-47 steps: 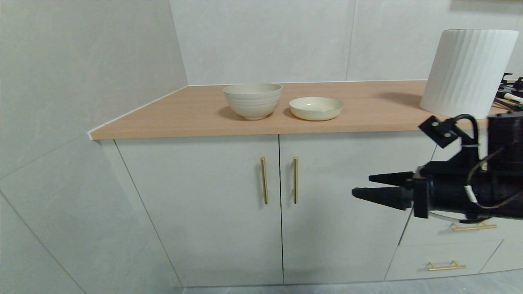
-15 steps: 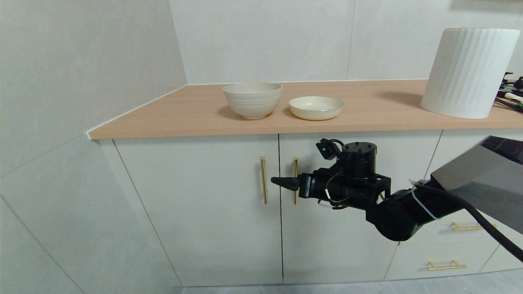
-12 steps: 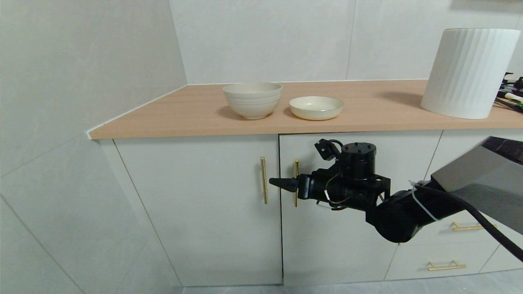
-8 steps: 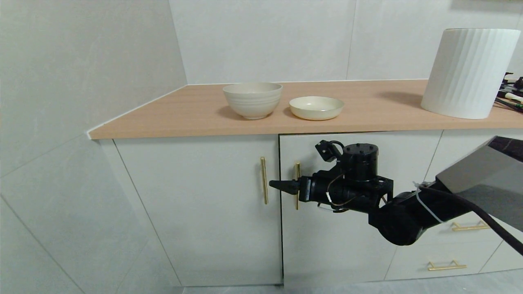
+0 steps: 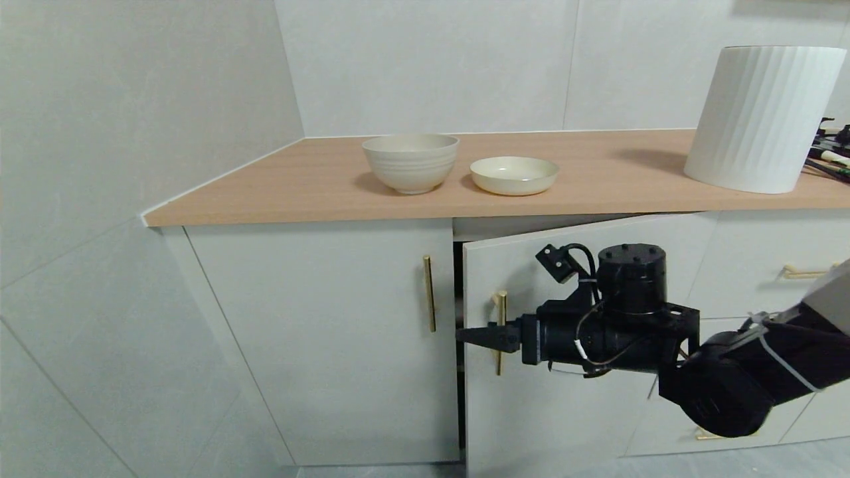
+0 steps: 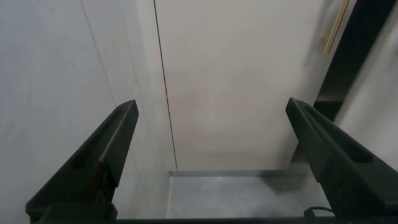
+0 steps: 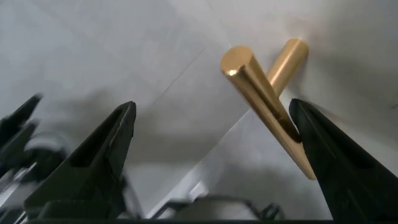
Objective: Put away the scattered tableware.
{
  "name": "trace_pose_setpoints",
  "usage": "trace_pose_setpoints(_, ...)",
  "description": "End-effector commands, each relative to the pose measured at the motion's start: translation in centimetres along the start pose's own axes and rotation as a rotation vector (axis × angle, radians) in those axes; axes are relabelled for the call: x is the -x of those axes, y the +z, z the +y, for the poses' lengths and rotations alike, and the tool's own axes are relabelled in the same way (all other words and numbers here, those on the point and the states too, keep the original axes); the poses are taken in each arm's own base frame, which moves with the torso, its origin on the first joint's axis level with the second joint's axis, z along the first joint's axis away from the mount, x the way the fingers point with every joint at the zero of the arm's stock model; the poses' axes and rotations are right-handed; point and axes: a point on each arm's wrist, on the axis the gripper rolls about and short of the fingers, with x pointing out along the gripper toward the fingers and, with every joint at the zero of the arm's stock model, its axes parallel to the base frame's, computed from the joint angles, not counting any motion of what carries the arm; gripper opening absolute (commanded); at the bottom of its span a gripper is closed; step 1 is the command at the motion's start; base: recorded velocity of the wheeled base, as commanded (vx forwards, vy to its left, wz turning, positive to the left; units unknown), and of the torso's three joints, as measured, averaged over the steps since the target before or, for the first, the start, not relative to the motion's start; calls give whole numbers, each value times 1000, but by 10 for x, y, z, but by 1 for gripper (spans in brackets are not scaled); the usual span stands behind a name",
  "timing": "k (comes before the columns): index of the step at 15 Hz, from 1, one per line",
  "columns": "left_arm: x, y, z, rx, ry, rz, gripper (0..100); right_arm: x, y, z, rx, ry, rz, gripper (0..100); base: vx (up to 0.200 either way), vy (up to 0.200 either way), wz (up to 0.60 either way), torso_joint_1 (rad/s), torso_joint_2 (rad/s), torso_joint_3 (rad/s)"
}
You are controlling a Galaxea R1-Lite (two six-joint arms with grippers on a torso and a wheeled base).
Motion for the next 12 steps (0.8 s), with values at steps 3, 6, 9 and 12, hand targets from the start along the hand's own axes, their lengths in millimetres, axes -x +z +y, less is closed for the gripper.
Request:
trace_pose_setpoints(3, 0, 0, 0, 1, 0, 2, 100, 39, -5, 25, 13, 18, -10, 100, 0, 0, 0, 0, 0, 0)
trace_pose_setpoints(6, 0, 1, 0, -8, -4, -3, 100, 48, -17, 25, -7, 18, 28, 100, 0, 0, 0, 0, 0, 0)
trace_pose_setpoints(9, 7, 21, -3, 16, -123, -60, 100, 54, -20, 28, -10, 18, 31, 100, 0, 0, 0, 0, 0, 0)
trace_pose_setpoints(12, 8, 68, -9, 98, -424, 55, 100, 55, -21, 28, -13, 19, 33, 100, 0, 0, 0, 0, 0, 0)
